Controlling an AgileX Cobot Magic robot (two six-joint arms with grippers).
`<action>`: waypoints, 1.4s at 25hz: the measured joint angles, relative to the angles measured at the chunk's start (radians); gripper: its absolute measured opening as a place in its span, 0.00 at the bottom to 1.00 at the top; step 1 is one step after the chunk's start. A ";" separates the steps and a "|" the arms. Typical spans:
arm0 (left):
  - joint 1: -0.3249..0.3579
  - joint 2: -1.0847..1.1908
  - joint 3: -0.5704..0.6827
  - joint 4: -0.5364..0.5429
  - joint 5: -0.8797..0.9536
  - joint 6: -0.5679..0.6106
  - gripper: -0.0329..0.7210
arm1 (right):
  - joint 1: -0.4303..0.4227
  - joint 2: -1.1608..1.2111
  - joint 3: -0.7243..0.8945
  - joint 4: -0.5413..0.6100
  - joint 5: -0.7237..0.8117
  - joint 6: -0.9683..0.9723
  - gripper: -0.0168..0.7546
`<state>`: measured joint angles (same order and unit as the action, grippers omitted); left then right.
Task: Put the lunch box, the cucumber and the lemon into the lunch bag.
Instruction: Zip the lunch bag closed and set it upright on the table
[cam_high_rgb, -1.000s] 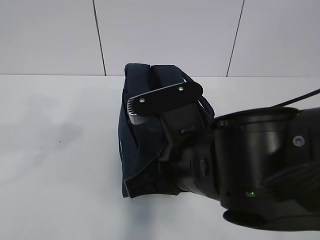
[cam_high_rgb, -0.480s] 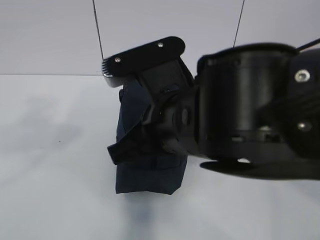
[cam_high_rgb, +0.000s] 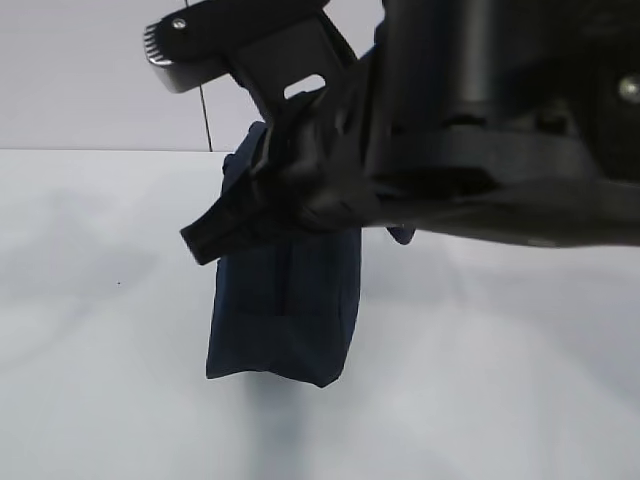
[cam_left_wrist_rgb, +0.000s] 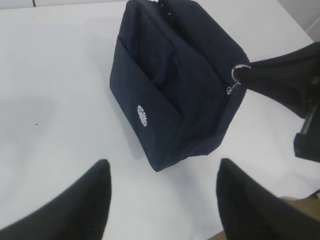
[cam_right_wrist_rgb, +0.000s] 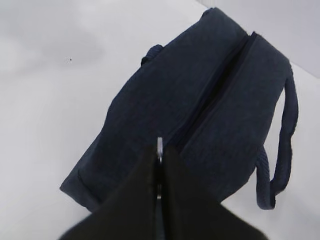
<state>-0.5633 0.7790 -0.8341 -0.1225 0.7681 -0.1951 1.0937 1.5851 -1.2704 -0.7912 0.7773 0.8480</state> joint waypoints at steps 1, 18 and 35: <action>0.000 0.000 0.000 0.000 0.000 0.000 0.66 | 0.000 0.000 -0.008 0.000 0.002 -0.023 0.05; 0.000 0.000 0.000 0.011 0.002 0.000 0.66 | -0.023 0.179 -0.116 -0.006 -0.138 -0.181 0.05; 0.000 0.000 0.000 0.054 -0.017 0.000 0.66 | -0.152 0.369 -0.364 0.035 -0.251 -0.273 0.05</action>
<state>-0.5633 0.7790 -0.8341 -0.0684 0.7514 -0.1951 0.9414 1.9544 -1.6340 -0.7563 0.5264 0.5751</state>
